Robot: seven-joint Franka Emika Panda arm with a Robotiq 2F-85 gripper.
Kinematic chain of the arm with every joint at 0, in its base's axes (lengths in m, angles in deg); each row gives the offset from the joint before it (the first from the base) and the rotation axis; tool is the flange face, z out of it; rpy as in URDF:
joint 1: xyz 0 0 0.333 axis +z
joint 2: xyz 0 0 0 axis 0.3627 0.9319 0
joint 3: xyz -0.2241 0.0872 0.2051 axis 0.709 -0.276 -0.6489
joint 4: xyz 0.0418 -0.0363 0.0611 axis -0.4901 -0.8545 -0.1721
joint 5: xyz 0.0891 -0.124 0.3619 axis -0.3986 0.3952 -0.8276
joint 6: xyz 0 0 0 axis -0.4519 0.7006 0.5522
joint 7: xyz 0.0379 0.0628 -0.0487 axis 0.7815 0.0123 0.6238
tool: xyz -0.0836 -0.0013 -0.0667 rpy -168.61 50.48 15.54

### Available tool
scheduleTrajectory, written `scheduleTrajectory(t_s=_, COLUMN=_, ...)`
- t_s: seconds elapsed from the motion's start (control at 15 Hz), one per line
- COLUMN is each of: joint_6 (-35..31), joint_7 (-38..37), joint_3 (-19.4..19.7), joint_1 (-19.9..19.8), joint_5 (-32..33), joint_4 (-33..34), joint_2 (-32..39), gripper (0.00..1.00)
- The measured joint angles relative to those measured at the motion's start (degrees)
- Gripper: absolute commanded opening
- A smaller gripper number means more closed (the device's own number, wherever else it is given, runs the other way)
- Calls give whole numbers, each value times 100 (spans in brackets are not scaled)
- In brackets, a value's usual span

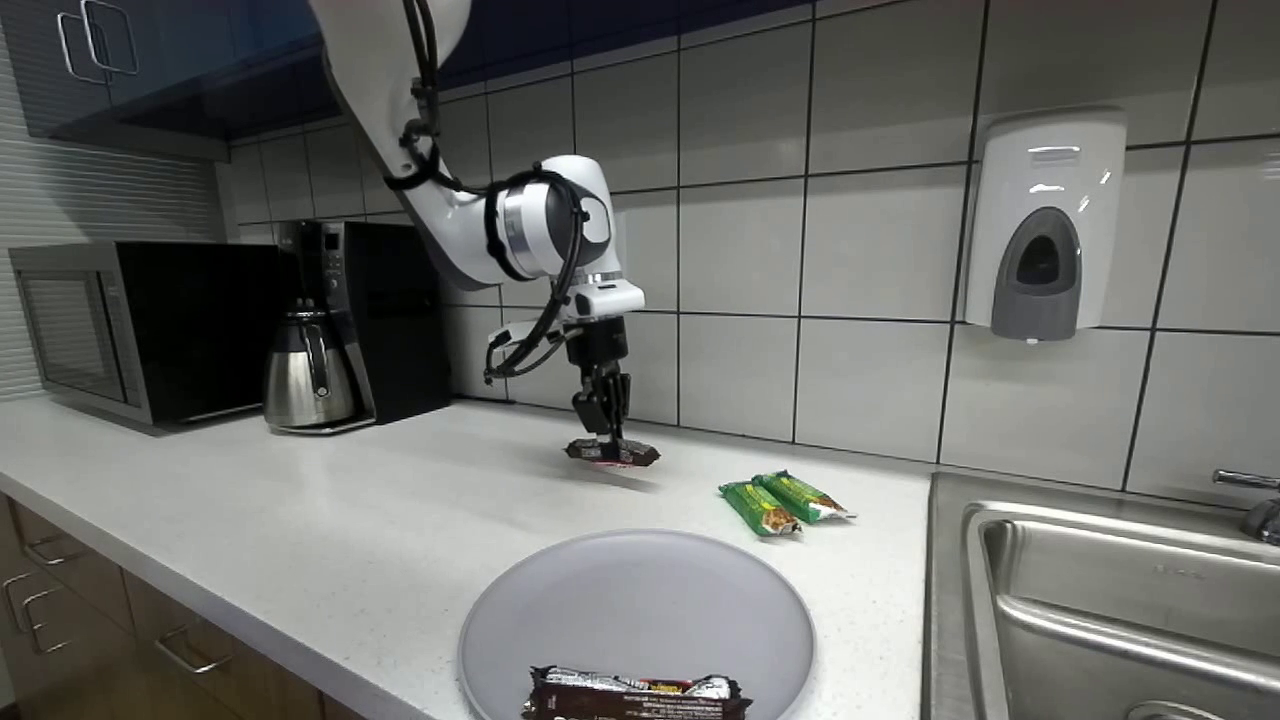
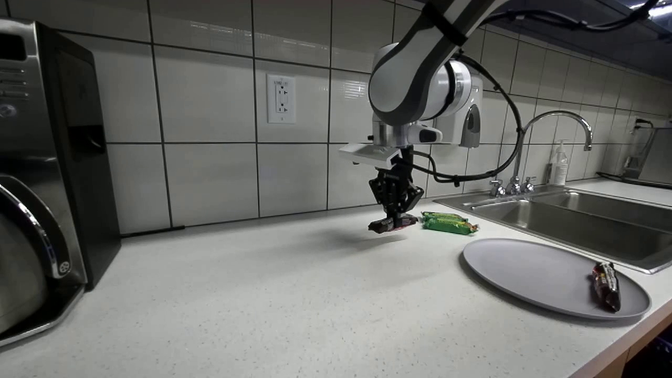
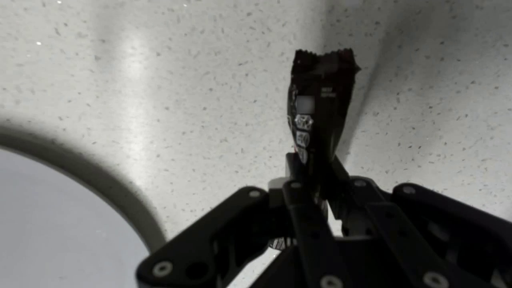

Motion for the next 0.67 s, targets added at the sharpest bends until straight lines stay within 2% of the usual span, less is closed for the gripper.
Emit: scheduleTrajectory(t_s=0.67, joint_6=-16, joint_7=797, joint_3=-4, joint_1=-154, joint_5=3, joint_4=-1516, joint_2=-1113, gripper=4)
